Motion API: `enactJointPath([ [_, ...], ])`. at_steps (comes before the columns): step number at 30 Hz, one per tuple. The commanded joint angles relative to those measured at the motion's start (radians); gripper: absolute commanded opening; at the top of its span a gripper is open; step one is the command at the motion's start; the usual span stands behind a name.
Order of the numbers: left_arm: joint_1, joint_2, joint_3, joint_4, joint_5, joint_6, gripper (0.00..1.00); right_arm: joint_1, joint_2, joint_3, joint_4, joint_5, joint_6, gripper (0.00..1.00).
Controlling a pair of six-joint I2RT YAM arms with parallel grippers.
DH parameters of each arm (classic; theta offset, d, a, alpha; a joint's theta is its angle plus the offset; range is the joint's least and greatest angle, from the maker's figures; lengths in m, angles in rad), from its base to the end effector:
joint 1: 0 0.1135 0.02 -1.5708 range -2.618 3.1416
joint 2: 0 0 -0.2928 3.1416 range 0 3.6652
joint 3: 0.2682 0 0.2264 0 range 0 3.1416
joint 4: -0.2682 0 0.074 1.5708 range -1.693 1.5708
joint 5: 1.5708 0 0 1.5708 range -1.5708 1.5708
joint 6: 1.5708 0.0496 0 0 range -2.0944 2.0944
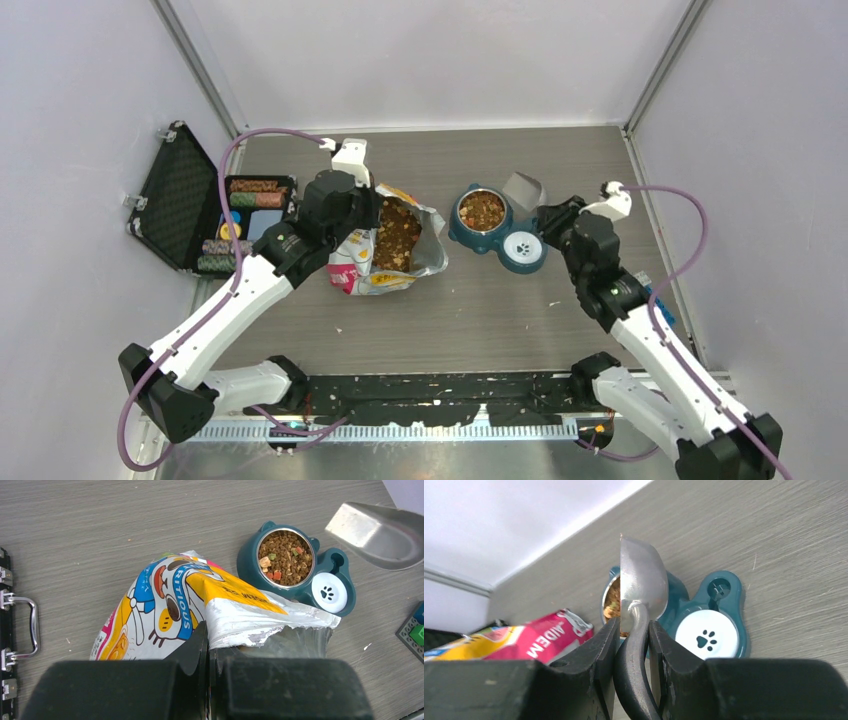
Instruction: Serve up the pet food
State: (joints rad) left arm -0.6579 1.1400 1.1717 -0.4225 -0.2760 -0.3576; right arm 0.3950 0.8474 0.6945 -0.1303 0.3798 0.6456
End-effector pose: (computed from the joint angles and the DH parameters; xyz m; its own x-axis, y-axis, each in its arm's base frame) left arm 0.1875 -0.1278 0.4001 -0.4185 -0.1022 -0.9025 0.2588 0.9390 -0.2264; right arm 0.1606 0.0470 0.3255 -0.2233 0.5123 -0.8292 0.1322 0.8588 0.4950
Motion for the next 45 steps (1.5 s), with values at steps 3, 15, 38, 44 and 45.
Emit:
enactJointPath([
  [3, 0.008, -0.022, 0.009, 0.049, -0.002, 0.012, 0.0, -0.06, -0.164, -0.094, 0.152, 0.064, 0.176, 0.05],
  [15, 0.007, -0.022, 0.009, 0.051, -0.007, 0.015, 0.0, -0.103, -0.212, -0.192, 0.013, 0.352, 0.232, 0.06],
  [38, 0.008, -0.046, -0.015, 0.055, -0.025, 0.019, 0.0, -0.127, -0.149, -0.411, -0.119, 0.317, 0.462, 0.61],
  [44, 0.008, -0.052, -0.024, 0.065, -0.016, 0.019, 0.0, -0.127, -0.272, -0.385, -0.3, 0.288, 0.443, 0.85],
  [45, 0.008, -0.05, -0.023, 0.065, -0.014, 0.017, 0.0, -0.127, -0.3, -0.372, -0.324, 0.284, 0.429, 0.86],
])
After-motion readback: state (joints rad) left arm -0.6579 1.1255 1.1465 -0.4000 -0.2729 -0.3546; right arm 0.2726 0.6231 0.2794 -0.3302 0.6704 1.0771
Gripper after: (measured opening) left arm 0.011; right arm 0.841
